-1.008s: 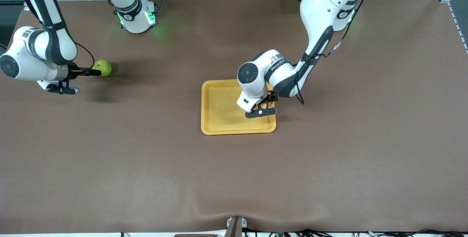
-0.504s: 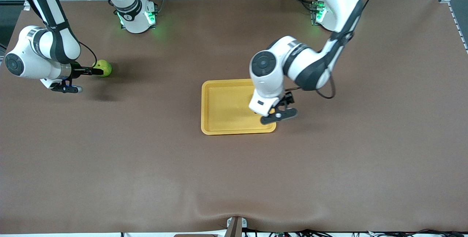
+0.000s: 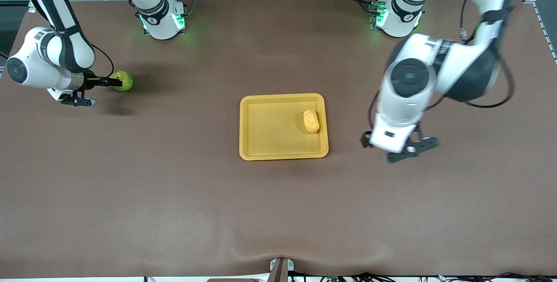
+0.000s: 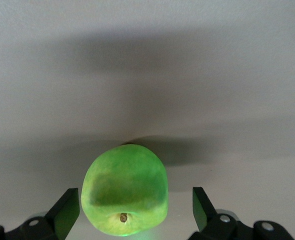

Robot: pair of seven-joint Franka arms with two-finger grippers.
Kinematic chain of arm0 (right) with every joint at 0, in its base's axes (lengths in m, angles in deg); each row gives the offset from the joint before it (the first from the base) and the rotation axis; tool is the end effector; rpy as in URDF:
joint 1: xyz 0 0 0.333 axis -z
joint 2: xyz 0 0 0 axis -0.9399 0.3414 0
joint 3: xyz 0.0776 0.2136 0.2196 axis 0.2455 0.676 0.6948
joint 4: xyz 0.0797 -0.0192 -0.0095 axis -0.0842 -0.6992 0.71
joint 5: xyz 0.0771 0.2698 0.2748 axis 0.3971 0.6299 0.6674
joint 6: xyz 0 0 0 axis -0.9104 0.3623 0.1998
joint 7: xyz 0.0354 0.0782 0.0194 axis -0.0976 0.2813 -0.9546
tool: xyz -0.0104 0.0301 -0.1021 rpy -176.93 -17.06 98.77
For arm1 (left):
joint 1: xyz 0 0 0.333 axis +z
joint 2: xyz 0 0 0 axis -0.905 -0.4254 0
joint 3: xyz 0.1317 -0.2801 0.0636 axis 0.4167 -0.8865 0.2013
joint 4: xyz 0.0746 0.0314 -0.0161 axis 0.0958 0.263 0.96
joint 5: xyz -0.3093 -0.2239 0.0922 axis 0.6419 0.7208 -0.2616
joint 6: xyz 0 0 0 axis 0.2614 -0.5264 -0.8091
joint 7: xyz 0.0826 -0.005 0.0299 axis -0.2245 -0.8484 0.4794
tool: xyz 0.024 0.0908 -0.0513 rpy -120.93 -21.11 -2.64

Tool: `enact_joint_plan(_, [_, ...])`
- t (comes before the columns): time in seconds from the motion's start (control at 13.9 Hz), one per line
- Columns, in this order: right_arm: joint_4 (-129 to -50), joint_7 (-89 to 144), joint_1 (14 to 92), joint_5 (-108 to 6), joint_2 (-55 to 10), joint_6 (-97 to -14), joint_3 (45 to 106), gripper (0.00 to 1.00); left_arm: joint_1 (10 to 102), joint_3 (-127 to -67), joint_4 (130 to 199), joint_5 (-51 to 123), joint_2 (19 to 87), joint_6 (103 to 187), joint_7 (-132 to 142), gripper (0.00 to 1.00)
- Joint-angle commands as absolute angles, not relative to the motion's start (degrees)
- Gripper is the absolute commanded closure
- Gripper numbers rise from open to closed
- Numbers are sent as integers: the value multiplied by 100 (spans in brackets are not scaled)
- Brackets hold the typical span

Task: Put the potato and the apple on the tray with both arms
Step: 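Withdraw the left gripper while the right gripper grasps the green apple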

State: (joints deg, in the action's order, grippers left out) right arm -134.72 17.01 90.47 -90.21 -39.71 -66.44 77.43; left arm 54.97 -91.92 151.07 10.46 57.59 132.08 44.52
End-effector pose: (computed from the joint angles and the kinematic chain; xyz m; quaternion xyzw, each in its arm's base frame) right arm 0.3802 -0.1700 0.2126 -0.9768 0.0594 0.1987 0.0535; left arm 0.6258 -0.2206 0.4613 -0.9811 -0.1652 -0.0383 0.0936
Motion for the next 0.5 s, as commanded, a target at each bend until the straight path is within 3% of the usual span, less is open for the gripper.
enact_joint_plan(0.0, [-13650, 1705, 9183, -8854, -4133, -6727, 7809, 0, 6076, -9269, 15349, 1549, 6395, 12993, 3875, 0])
enact_joint_plan(0.43, [-13781, 1705, 9227, -8634, -4036, -6815, 7809, 0, 7052, -9200, 16051, 2332, 7573, 12554, 1890, 0])
